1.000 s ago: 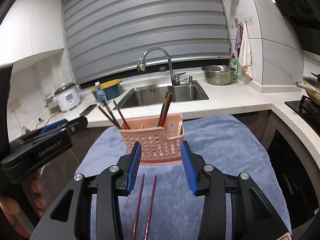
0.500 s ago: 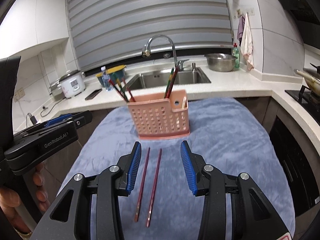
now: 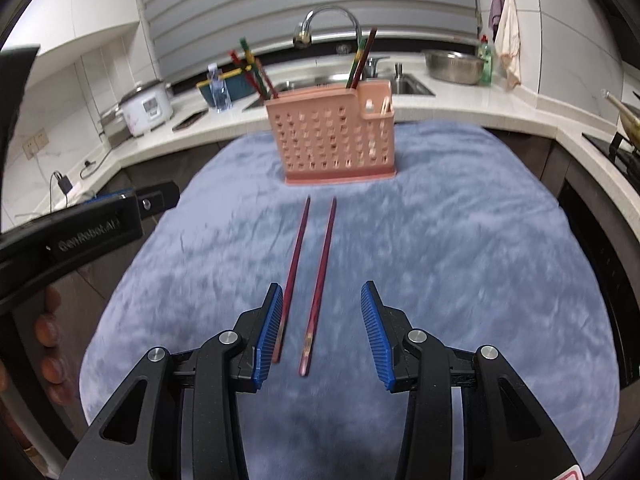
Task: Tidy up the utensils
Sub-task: 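Move both tools back over the last two dark red chopsticks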
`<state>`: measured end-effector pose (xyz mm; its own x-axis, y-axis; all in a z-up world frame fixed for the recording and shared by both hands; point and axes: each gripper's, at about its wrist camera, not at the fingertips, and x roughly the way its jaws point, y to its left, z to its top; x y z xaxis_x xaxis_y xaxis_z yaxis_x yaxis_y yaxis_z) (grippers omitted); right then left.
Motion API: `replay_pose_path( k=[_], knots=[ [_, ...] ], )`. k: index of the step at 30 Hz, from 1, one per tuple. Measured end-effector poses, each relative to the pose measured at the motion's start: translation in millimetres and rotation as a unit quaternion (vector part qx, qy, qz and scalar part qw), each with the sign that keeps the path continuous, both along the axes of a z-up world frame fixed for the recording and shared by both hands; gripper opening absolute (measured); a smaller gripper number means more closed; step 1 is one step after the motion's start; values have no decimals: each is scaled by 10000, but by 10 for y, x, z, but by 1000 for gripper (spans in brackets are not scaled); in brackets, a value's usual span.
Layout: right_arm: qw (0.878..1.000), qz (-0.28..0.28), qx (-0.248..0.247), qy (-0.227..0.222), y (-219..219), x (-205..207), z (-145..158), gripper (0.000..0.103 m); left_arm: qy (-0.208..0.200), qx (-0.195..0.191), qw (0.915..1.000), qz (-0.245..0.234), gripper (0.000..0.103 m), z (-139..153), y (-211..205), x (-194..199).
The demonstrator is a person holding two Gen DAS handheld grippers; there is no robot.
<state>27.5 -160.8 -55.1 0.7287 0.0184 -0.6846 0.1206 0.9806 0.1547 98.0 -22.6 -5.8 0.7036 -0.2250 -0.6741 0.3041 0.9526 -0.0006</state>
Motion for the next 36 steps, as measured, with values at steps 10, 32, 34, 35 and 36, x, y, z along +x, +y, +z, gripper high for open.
replay_pose_path(
  k=[10,32,34,35,36],
  knots=[
    [9994,34,-29,337,145,34,-381,40,302,148,9994,70,48,-276,76,-99],
    [9962,-13,-96,864,217,254,-857,23,683,313,9971,97,48,-626,123,-109],
    [9961,-19,-68,884,200,248,-886,19,712,327,9969,82,48,-652,110,-109],
    [9961,-23,-65,878,192,242,-891,18,724,331,9968,74,48,-664,104,-110],
    [9961,-21,-63,876,183,239,-893,14,746,334,9966,55,48,-681,93,-108]
  ],
)
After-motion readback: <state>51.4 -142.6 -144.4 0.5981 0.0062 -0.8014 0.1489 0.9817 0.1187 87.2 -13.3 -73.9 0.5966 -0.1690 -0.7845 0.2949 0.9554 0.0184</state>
